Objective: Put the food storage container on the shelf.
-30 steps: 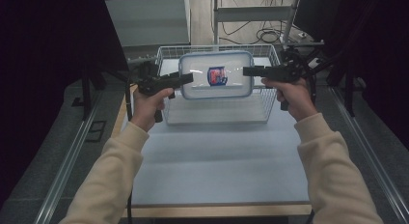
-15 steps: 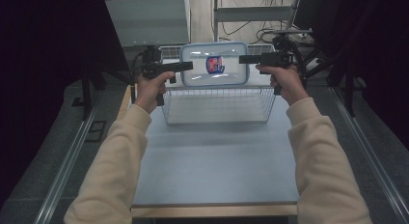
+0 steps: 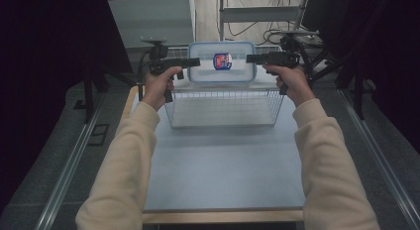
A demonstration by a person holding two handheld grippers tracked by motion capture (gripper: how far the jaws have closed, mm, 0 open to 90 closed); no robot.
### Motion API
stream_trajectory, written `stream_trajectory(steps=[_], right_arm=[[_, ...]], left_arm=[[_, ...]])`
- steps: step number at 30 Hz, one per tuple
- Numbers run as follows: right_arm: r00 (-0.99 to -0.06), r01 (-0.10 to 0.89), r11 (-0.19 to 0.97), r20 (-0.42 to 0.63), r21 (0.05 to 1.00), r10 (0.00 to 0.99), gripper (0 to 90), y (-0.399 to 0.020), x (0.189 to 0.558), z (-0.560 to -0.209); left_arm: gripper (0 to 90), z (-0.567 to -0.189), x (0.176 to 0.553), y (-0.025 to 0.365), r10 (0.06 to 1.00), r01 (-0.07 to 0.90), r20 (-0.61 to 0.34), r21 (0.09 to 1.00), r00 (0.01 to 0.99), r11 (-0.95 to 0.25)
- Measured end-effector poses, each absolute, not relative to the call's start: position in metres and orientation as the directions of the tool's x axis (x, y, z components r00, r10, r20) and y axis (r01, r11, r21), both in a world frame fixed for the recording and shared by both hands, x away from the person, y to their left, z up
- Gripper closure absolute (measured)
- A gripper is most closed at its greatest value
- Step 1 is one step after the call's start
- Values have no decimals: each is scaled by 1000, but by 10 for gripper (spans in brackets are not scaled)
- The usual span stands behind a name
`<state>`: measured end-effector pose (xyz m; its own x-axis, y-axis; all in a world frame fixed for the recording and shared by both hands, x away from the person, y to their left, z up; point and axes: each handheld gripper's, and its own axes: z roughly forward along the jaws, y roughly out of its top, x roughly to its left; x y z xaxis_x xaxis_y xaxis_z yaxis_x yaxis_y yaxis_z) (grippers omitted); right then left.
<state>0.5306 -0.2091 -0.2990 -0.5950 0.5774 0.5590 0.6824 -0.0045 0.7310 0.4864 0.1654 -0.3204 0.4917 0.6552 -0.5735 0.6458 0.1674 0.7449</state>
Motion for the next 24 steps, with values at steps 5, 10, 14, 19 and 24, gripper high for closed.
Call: stream_trajectory(steps=[5,10,14,19,24], right_arm=[[-555,711,-26,585,702,591,471,-208,538,-301],[-489,748,-80,628,659,605,458,-206,545,-305],[-447,736,-89,582,671,680,439,-199,545,-306],[-424,721,-127,579,681,697,396,-194,544,-309],[-448,678,-142,558,721,698,373,-197,537,-308]], left_arm=[[400,-324,500,164,643,663,-609,721,465,203],[383,-332,512,165,627,667,-641,703,443,248],[333,-339,518,164,632,677,-647,692,426,252],[278,-341,518,159,629,677,-648,692,429,251],[257,-338,516,159,636,667,-634,705,440,241]])
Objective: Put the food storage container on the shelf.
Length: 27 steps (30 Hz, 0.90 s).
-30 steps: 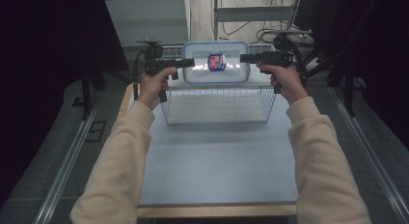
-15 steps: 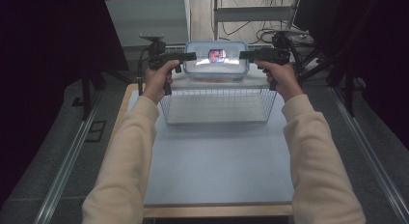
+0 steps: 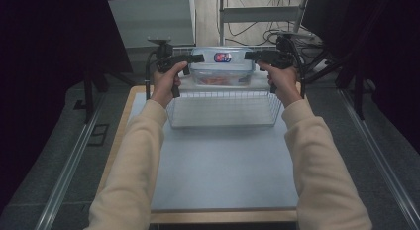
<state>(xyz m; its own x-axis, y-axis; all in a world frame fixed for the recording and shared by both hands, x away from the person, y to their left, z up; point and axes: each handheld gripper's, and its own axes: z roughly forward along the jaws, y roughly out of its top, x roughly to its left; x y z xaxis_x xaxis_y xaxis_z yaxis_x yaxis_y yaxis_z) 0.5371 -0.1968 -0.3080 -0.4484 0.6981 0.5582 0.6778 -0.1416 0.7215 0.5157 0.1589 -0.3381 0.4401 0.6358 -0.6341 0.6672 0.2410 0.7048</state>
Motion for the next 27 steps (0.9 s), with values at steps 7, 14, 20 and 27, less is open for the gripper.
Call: stream_trajectory(steps=[7,14,20,27], right_arm=[[-527,587,-75,451,806,720,323,-208,514,-294],[-581,560,-36,423,828,695,310,-224,493,-295],[-604,559,-9,415,829,680,292,-231,480,-305],[-654,538,53,377,841,656,277,-238,454,-319]], left_arm=[[198,-325,497,163,667,598,-567,770,484,221],[187,-322,469,173,687,571,-523,799,505,189],[185,-328,447,174,672,567,-512,807,534,164],[185,-341,416,170,672,546,-465,831,576,107]])
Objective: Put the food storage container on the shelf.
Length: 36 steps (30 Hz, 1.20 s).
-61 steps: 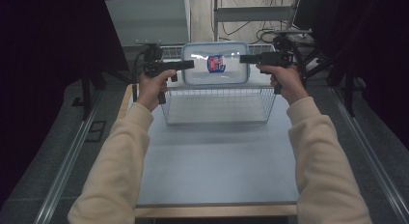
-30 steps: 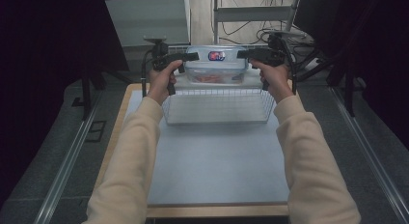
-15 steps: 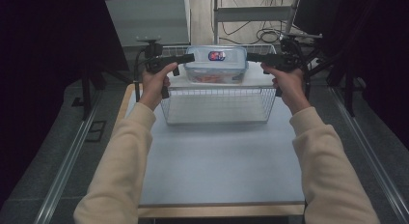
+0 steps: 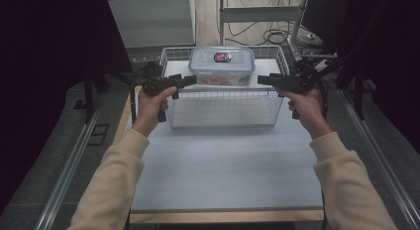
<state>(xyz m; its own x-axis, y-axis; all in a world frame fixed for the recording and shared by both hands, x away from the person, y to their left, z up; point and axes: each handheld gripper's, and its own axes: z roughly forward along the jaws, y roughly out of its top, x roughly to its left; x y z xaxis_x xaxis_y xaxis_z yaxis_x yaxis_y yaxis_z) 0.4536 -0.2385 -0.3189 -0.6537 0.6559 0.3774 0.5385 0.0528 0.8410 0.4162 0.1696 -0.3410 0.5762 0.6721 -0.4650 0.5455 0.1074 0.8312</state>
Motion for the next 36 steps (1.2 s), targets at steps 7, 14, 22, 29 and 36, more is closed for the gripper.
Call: stream_trajectory(steps=[7,14,22,29,36], right_arm=[[-699,495,91,334,864,632,265,-249,418,-343],[-727,482,119,321,868,607,265,-260,382,-376],[-756,494,199,304,846,580,246,-260,352,-426],[-762,518,282,286,808,581,228,-255,339,-466],[-748,559,325,294,763,595,198,-251,334,-491]], left_arm=[[185,-361,380,167,662,529,-436,846,610,70],[187,-405,342,160,661,534,-419,845,623,32],[186,-455,307,155,666,564,-402,825,628,-34],[186,-496,287,148,684,611,-393,786,614,-97],[184,-512,280,143,694,628,-382,767,610,-129]])
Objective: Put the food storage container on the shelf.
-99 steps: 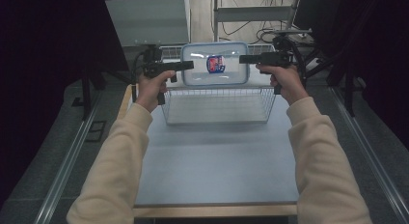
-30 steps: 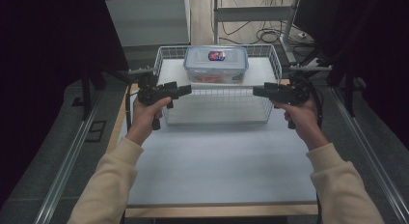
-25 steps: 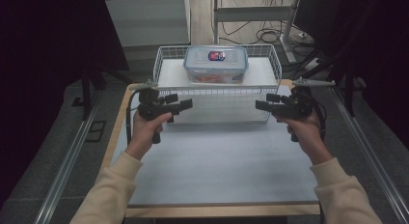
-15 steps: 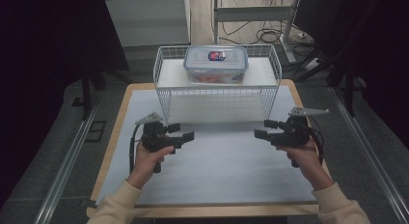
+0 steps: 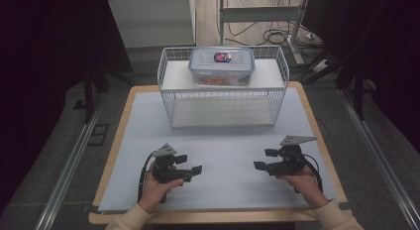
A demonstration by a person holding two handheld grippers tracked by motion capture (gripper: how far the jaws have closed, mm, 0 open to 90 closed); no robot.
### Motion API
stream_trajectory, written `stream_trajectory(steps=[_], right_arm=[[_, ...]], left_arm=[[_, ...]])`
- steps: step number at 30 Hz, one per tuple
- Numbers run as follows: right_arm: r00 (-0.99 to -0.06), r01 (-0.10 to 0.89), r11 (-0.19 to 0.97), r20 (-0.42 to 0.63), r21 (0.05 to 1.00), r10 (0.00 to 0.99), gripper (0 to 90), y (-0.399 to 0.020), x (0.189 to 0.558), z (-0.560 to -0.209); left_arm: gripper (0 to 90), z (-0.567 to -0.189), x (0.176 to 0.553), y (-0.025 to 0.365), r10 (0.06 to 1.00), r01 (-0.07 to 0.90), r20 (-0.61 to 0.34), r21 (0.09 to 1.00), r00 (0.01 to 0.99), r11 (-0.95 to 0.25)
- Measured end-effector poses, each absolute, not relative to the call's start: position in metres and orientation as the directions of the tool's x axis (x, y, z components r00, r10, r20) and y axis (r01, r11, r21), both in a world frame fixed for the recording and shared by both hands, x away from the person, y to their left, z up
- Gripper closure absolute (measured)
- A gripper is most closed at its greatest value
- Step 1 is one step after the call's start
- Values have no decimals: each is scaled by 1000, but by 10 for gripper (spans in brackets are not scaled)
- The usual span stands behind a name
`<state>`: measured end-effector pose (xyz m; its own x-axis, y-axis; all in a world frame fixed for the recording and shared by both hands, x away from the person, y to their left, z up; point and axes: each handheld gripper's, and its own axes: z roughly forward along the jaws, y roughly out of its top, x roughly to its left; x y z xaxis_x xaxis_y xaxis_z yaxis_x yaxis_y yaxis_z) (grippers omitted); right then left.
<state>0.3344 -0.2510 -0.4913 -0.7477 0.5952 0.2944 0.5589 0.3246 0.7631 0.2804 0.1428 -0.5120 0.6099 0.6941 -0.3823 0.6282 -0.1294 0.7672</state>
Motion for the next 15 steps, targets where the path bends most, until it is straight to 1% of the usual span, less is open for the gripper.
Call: stream_trajectory(steps=[7,10,15], right_arm=[[-748,536,322,262,781,610,180,-251,331,-490],[-749,520,328,237,789,618,162,-251,330,-491],[-729,509,321,201,799,655,131,-254,330,-491]], left_arm=[[178,-516,276,141,716,613,-343,776,608,-149],[174,-517,276,141,710,595,-321,786,626,-170],[173,-520,278,145,729,586,-297,792,617,-173]])
